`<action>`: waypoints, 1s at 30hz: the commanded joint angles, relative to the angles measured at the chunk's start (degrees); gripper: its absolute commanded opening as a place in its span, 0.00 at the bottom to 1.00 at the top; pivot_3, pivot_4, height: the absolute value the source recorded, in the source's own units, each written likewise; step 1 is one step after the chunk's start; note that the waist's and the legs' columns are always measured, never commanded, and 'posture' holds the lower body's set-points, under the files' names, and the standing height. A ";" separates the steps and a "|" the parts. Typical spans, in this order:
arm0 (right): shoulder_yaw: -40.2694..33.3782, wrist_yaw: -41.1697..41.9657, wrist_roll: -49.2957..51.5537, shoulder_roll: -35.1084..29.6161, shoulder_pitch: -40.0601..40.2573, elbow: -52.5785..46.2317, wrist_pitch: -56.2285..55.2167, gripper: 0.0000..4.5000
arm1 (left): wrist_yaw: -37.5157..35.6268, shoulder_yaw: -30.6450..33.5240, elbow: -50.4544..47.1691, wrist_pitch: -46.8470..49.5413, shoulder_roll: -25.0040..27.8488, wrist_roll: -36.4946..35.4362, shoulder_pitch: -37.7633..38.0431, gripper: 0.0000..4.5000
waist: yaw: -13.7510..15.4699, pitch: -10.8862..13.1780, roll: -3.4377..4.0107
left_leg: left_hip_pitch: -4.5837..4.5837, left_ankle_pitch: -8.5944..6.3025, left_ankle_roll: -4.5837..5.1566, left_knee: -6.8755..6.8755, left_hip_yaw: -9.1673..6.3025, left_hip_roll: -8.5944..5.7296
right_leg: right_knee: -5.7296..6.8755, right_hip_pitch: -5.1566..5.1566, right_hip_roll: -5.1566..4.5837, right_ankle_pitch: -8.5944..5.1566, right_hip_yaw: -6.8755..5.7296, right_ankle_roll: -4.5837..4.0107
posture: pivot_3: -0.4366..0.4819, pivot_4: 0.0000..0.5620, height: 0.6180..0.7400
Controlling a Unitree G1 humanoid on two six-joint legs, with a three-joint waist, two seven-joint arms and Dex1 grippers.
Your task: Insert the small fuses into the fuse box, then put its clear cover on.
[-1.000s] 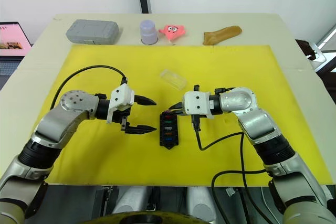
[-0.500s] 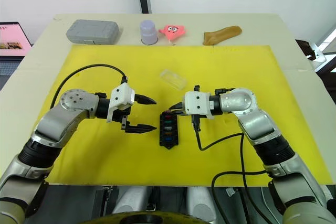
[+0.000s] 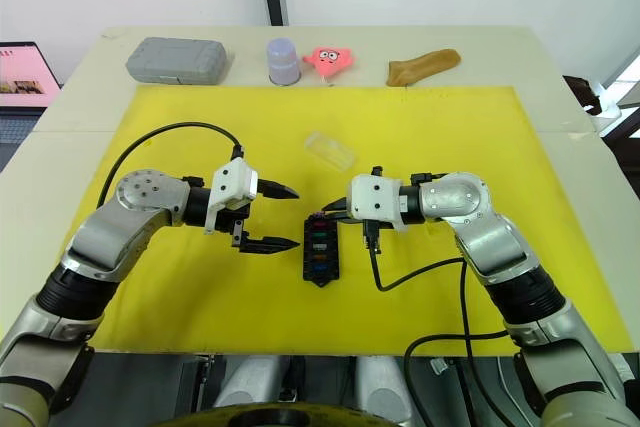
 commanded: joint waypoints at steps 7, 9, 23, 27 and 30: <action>-1.22 -0.64 0.44 -0.26 -0.07 -3.87 2.98 0.00 | -0.14 0.17 -1.15 -1.32 -0.31 0.69 -0.69 0.99 | -0.01 0.00 0.00 | 0.00 0.00 0.00 0.00 0.00 0.00 | 0.00 0.00 0.00 0.00 0.00 0.00 | 0.48 0.27 1.00; -1.30 -0.61 0.75 -0.35 -0.08 -4.54 4.02 0.00 | -0.11 0.19 -1.17 -1.45 -0.37 0.80 -0.55 0.99 | -0.01 0.00 0.00 | 0.00 0.00 0.00 0.00 0.00 0.00 | 0.01 0.00 0.00 0.00 0.00 0.00 | 0.48 0.27 1.00; -1.18 -1.78 -0.13 -0.04 0.87 -5.32 5.36 0.00 | 0.15 0.45 -1.65 -1.94 -0.38 0.93 0.29 0.99 | -0.01 0.00 0.00 | 0.00 0.00 0.00 0.00 0.00 0.00 | 0.02 -0.01 0.00 0.00 0.00 0.00 | 0.48 0.27 1.00; -1.05 -2.20 -0.41 -0.01 1.84 -4.68 4.28 0.00 | 0.19 0.41 -1.47 -1.94 -0.43 0.91 -0.01 0.99 | -0.01 0.00 0.00 | 0.00 0.00 0.00 0.00 0.00 0.00 | 0.02 -0.01 0.00 0.00 0.00 0.00 | 0.48 0.27 1.00; -1.07 -2.77 -0.52 0.05 2.69 -4.35 3.57 0.00 | 0.19 0.40 -1.26 -1.96 -0.53 0.90 -0.25 0.99 | -0.01 0.00 0.00 | 0.00 0.00 0.00 0.00 0.00 0.00 | 0.02 -0.01 0.00 0.00 0.00 0.00 | 0.48 0.27 1.00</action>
